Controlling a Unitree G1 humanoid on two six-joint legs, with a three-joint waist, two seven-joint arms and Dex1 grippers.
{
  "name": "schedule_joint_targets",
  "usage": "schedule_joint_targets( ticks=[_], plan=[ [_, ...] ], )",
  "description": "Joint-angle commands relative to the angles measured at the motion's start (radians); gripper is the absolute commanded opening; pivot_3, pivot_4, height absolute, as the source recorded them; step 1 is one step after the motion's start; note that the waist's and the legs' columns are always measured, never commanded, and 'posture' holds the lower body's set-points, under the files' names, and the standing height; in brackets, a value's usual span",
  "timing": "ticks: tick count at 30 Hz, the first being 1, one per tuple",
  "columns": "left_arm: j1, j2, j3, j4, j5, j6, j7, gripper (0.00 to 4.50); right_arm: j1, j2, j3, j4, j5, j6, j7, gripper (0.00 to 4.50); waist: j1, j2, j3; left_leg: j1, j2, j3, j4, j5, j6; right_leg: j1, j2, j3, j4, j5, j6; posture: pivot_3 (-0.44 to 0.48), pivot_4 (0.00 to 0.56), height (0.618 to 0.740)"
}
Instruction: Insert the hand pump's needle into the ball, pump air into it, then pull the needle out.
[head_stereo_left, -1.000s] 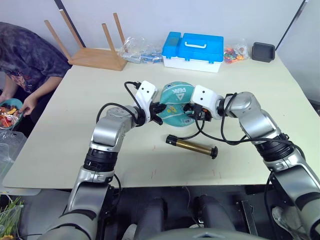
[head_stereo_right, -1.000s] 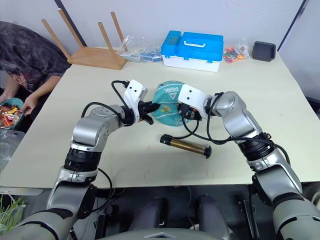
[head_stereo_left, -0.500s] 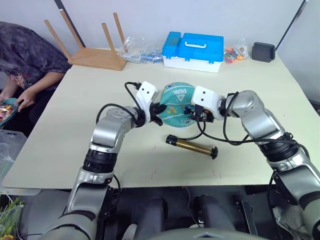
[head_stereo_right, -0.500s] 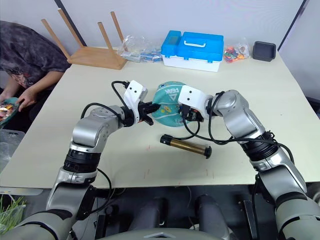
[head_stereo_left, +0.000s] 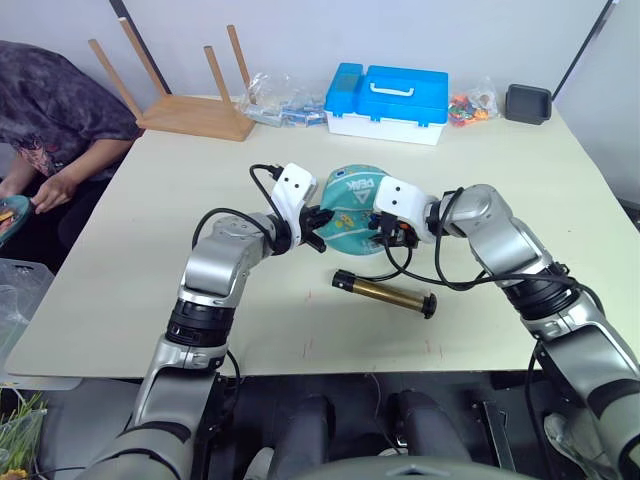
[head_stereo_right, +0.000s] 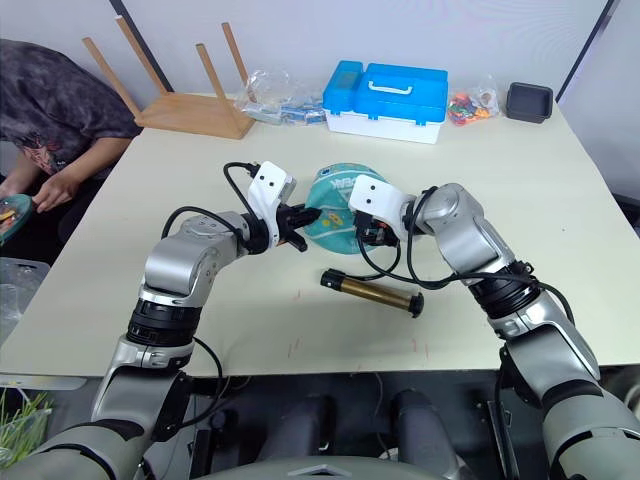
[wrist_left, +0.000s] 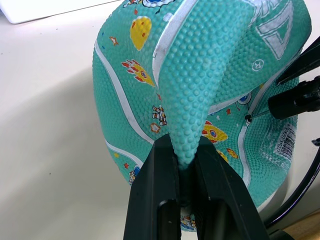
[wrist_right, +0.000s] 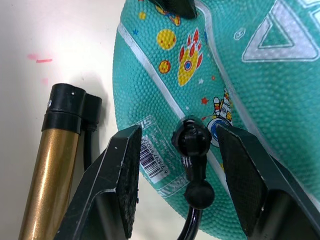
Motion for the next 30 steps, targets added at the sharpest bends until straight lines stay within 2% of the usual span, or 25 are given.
schedule_joint_targets(
  ticks=[1,14,17,18,19,20,30],
  plan=[
    [0.029,0.015,-0.019,0.035,0.015,0.041,0.013,0.00,-0.037,0.003,-0.005,-0.010,-0.005,-0.023,-0.003,2.44,0.000,0.000,0.000,0.000,0.000,0.000,0.000,0.000,0.000,0.000,0.000,0.000,0.000,0.000,0.000,0.000,0.150,0.740],
    [0.040,0.017,-0.019,0.021,0.013,0.043,0.018,0.00,-0.047,0.012,-0.005,0.009,-0.010,-0.030,-0.013,2.44,-0.001,0.000,0.000,0.000,0.000,0.000,0.000,0.000,0.000,0.000,0.000,0.000,0.000,0.000,0.000,0.000,0.150,0.740],
    [0.038,0.017,-0.019,0.026,0.014,0.041,0.019,0.00,-0.051,0.015,-0.007,0.015,-0.008,-0.030,-0.014,1.62,-0.001,0.000,0.000,0.000,0.000,0.000,0.000,0.000,0.000,0.000,0.000,0.000,0.000,0.000,0.000,0.000,0.150,0.740],
    [0.037,0.017,-0.019,0.027,0.014,0.041,0.019,0.00,-0.052,0.016,-0.007,0.016,-0.007,-0.030,-0.013,1.26,-0.001,0.000,0.000,0.000,0.000,0.000,0.000,0.000,0.000,0.000,0.000,0.000,0.000,0.000,0.000,0.000,0.150,0.740],
    [0.036,0.016,-0.019,0.029,0.014,0.040,0.019,0.00,-0.053,0.017,-0.007,0.019,-0.006,-0.031,-0.014,0.57,-0.001,0.000,0.000,0.000,0.000,0.000,0.000,0.000,0.000,0.000,0.000,0.000,0.001,0.000,0.000,0.000,0.150,0.740],
    [0.035,0.016,-0.019,0.031,0.014,0.039,0.019,0.00,-0.054,0.017,-0.006,0.021,-0.006,-0.032,-0.013,0.38,0.000,0.000,0.000,0.000,0.000,0.000,0.000,0.000,0.000,0.000,0.000,0.000,0.001,0.000,0.000,0.000,0.150,0.740],
    [0.036,0.012,-0.015,0.032,0.013,0.040,0.024,0.00,-0.065,0.023,0.024,-0.006,-0.024,-0.009,-0.006,0.31,-0.001,0.000,0.000,0.000,0.000,0.000,0.000,0.000,0.000,0.000,0.000,0.000,0.001,0.000,-0.001,0.000,0.150,0.740]
  ],
)
